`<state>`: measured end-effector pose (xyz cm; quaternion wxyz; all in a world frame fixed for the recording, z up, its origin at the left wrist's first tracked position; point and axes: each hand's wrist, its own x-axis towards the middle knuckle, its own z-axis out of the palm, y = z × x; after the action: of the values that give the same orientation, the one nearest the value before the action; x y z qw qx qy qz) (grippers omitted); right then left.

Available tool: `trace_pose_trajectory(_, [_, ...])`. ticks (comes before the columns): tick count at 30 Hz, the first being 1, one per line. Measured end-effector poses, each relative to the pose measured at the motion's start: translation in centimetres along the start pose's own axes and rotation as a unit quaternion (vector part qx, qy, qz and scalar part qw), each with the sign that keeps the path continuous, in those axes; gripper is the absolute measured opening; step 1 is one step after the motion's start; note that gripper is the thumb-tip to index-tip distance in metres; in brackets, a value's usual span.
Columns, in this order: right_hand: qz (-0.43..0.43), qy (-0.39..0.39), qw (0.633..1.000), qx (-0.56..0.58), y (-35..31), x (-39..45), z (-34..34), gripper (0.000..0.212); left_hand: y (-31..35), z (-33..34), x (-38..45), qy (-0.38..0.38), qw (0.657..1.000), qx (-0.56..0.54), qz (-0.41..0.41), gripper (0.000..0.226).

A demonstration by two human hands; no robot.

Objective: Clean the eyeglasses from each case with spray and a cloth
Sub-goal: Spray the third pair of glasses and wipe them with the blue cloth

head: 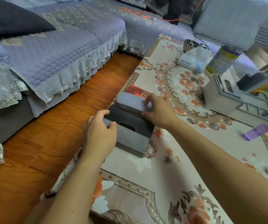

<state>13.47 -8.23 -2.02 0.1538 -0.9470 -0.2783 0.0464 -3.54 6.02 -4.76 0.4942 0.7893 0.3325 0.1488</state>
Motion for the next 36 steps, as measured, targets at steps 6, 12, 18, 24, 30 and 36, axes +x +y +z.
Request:
trace_pose_trajectory(6, [0.001,0.032,0.998,-0.047,-0.3,0.3,-0.7,0.016,0.0,0.1,0.0,0.002,1.0,-0.004,-0.003,0.041])
trace_pose_trajectory(12, [-0.083,0.01,0.996,0.04,-1.5,-3.0,-0.9,0.023,0.0,0.0,0.1,-0.002,1.0,-0.01,-0.008,0.041])
trace_pose_trajectory(18, [-0.1,-0.102,0.989,0.032,-2.0,-4.2,-0.1,0.06,-0.1,0.3,-0.1,-0.005,1.0,-0.012,-0.019,0.052])
trace_pose_trajectory(24, [-0.108,-0.155,0.982,-0.008,-4.0,-2.6,-0.5,0.061,0.0,0.6,-0.6,0.007,1.0,-0.005,-0.006,0.065])
trace_pose_trajectory(30, [-0.116,-0.075,0.99,-0.036,-3.2,-4.3,-5.4,0.053,1.0,-0.3,-2.3,0.072,0.997,0.025,0.024,0.066])
trace_pose_trajectory(36, [-0.008,-0.044,0.983,0.176,5.2,-17.6,-11.3,0.046,6.3,1.7,-10.5,-0.024,0.993,-0.083,0.086,0.035])
